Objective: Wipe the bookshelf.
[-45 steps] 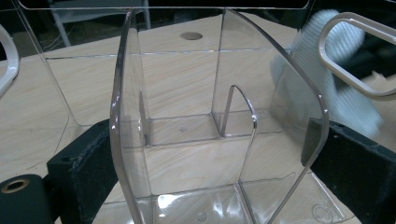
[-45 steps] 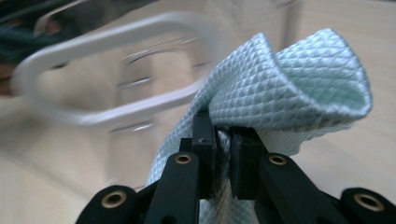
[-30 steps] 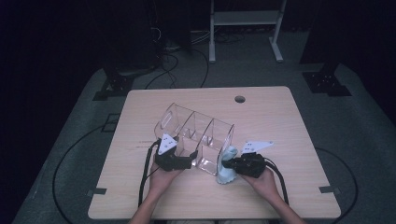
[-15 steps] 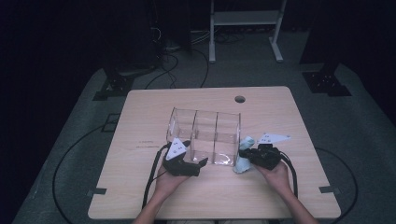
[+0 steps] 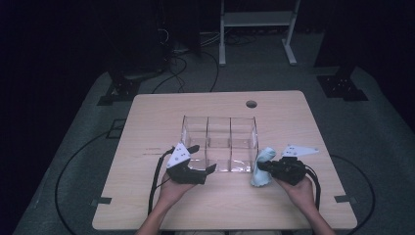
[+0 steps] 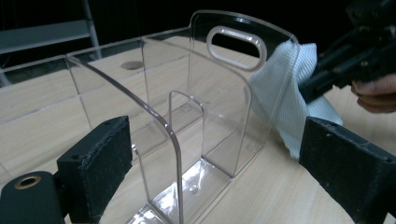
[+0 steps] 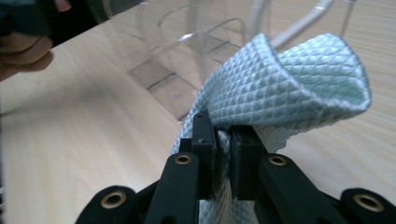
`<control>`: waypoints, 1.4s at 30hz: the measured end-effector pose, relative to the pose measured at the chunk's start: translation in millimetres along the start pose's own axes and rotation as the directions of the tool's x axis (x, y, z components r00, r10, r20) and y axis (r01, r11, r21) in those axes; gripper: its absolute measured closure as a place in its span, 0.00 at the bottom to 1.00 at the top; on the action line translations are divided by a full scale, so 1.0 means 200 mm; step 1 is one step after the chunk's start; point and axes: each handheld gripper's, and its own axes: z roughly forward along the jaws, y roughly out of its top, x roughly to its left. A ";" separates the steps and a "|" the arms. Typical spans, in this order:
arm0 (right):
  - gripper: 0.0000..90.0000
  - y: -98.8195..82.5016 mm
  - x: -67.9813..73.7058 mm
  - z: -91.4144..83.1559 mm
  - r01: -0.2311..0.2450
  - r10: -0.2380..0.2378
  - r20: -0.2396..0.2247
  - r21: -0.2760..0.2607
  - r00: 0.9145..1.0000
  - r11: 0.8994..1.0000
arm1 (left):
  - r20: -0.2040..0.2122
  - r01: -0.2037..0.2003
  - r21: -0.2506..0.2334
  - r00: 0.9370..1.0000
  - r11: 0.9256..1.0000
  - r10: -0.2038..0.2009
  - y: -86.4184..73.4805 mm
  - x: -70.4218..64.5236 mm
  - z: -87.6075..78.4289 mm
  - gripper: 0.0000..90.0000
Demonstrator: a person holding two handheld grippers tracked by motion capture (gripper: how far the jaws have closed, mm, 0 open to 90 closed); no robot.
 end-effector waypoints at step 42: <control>0.91 0.06 -0.14 0.05 -0.015 0.017 0.123 -0.014 0.992 1.000 | -0.020 0.042 0.052 0.999 0.998 -0.041 -0.04 0.36 -0.01 0.15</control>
